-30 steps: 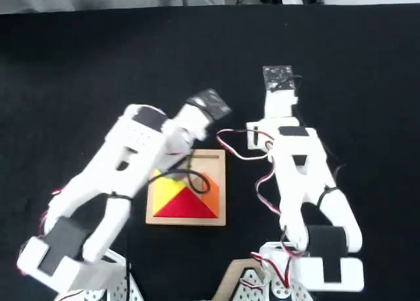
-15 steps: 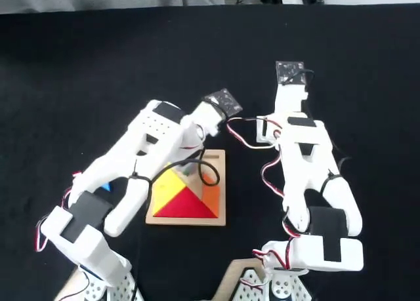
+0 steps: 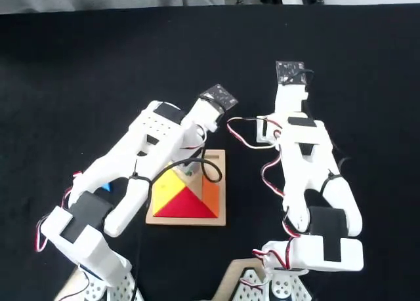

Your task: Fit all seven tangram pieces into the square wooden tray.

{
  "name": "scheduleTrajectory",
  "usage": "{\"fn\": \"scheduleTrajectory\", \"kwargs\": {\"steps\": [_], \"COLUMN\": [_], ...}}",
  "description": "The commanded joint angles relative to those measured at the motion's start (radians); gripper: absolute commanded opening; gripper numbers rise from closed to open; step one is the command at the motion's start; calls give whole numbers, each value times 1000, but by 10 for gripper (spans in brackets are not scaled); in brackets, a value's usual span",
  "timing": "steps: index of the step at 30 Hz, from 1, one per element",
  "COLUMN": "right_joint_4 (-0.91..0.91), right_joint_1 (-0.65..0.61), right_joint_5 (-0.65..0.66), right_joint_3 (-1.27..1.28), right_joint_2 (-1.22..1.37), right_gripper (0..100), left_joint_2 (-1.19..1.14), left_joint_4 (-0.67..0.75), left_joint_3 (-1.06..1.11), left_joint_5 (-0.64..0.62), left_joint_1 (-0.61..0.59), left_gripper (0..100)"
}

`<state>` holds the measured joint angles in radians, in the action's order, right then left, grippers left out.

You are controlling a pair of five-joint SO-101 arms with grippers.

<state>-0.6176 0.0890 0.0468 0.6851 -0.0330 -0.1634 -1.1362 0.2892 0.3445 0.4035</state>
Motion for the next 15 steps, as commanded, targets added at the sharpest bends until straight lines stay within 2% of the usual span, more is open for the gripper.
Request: {"fn": "scheduleTrajectory", "kwargs": {"steps": [1, 10, 15], "right_joint_4": [-6, -6, -6], "right_joint_1": [0, 0, 0], "right_joint_5": [-3, -3, -3], "right_joint_3": [-58, -58, -58], "right_joint_2": [-4, -4, -4], "right_gripper": [11, 11, 11], "left_joint_2": [8, 6, 6], "left_joint_4": [11, 6, 5], "left_joint_3": [15, 16, 27], "left_joint_5": [-6, -6, -6], "left_joint_1": [7, 12, 8], "left_gripper": [98, 102, 211]}}
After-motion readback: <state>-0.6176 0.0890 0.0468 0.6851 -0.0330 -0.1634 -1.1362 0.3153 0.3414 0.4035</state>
